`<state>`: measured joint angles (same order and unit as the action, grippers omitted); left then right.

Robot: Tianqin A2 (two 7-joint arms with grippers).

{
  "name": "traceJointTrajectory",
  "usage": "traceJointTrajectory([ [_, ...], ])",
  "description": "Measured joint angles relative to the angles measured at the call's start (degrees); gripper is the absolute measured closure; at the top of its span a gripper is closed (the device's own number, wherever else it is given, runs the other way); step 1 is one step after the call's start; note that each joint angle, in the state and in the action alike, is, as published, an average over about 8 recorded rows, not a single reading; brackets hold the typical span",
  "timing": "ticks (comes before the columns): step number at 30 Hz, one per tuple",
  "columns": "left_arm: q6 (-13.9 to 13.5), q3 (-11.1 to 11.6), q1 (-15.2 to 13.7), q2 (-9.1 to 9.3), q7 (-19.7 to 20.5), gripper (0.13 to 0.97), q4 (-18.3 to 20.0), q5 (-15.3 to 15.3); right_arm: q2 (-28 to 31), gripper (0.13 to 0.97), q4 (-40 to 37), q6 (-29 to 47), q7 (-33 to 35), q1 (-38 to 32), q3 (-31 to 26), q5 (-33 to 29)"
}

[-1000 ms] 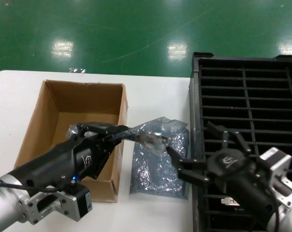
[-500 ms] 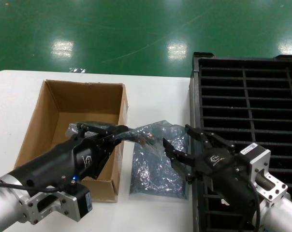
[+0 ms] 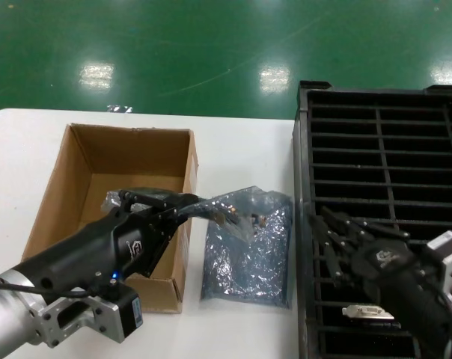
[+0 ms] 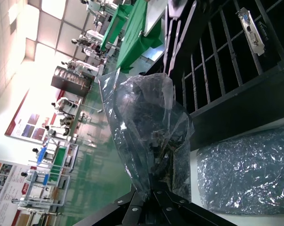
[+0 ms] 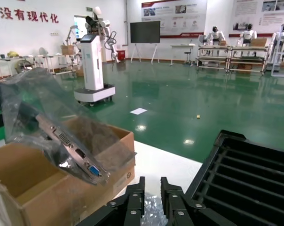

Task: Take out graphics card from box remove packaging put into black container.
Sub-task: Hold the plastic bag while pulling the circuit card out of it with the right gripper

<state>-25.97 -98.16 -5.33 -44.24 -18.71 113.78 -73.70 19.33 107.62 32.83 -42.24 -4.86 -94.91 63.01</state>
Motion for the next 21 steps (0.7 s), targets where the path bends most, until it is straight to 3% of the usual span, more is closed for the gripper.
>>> traceJointTrajectory([
  [12, 0.0, 0.0, 0.0, 0.0, 0.0, 0.958, 0.0, 0.0, 3.04, 0.952, 3.25, 2.51, 2.51, 2.44, -0.97, 5.52],
  [21, 0.0, 0.0, 0.0, 0.0, 0.0, 0.958, 0.0, 0.0, 3.25, 0.958, -0.41, 2.83, 6.46, -2.63, -5.25, 10.0],
])
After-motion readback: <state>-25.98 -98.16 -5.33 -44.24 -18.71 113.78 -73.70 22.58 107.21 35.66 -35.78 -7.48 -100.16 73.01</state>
